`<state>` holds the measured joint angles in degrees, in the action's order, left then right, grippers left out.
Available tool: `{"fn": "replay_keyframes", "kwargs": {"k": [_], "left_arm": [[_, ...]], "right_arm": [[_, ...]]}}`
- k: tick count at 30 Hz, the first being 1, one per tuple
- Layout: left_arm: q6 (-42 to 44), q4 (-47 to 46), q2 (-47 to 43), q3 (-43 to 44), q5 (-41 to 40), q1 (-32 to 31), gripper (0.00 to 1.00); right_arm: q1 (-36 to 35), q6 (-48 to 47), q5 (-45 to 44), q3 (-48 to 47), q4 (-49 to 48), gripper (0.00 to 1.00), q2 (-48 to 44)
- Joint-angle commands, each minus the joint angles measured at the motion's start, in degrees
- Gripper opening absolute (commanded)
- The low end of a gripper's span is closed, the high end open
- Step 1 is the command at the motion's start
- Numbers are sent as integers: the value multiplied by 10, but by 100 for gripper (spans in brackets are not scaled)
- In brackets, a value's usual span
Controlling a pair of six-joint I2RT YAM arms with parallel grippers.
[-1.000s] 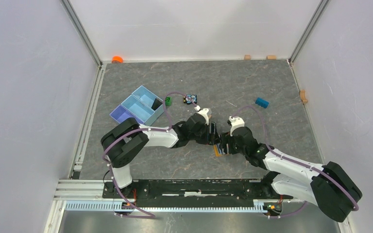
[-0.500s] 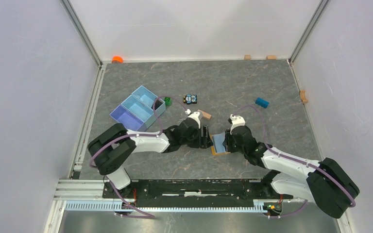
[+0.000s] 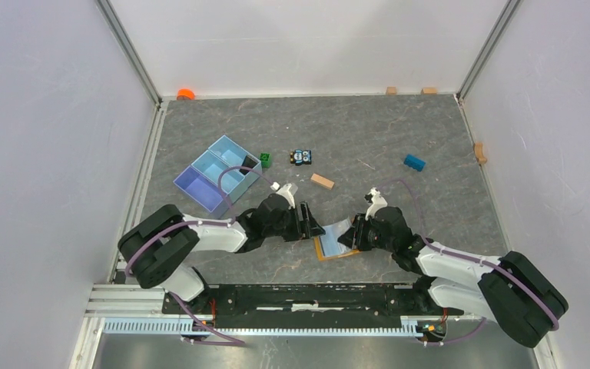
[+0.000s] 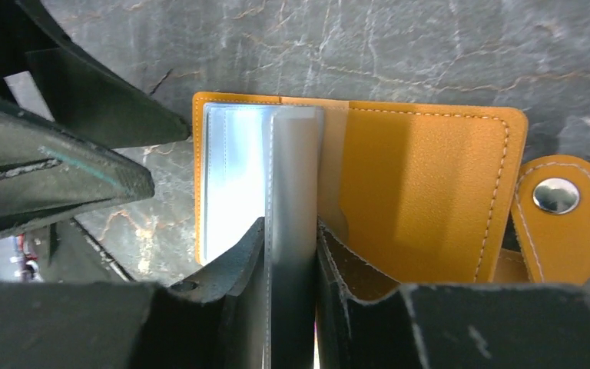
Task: Put the credit cards into the card holder
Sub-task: Turn over the card slot in the card holder.
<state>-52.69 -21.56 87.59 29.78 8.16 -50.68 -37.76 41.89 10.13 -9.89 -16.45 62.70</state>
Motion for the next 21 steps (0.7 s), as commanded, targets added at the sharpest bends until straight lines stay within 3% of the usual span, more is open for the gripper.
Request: {"fn": "replay_keyframes", "kwargs": {"k": [1, 6, 10, 13, 15, 18, 21], "left_arm": [[-44, -27, 37, -32, 43, 12, 75], [-66, -82, 72, -46, 65, 12, 69], [-73, -106, 88, -51, 72, 12, 55], [-72, -114, 99, -48, 75, 12, 41], [-73, -116, 104, -45, 76, 12, 24], [-61, -96, 93, -41, 66, 12, 3], [-41, -58, 54, -37, 46, 12, 2]], "right_arm": [[0, 52, 44, 16, -28, 30, 10], [0, 86, 58, 34, -80, 29, 19], [0, 92, 59, 39, -95, 29, 29], [0, 96, 62, 44, -110, 29, 31], [0, 92, 58, 42, -106, 29, 28], [0, 69, 32, 28, -61, 37, 8], [0, 40, 0, 4, 1, 49, -23]]}}
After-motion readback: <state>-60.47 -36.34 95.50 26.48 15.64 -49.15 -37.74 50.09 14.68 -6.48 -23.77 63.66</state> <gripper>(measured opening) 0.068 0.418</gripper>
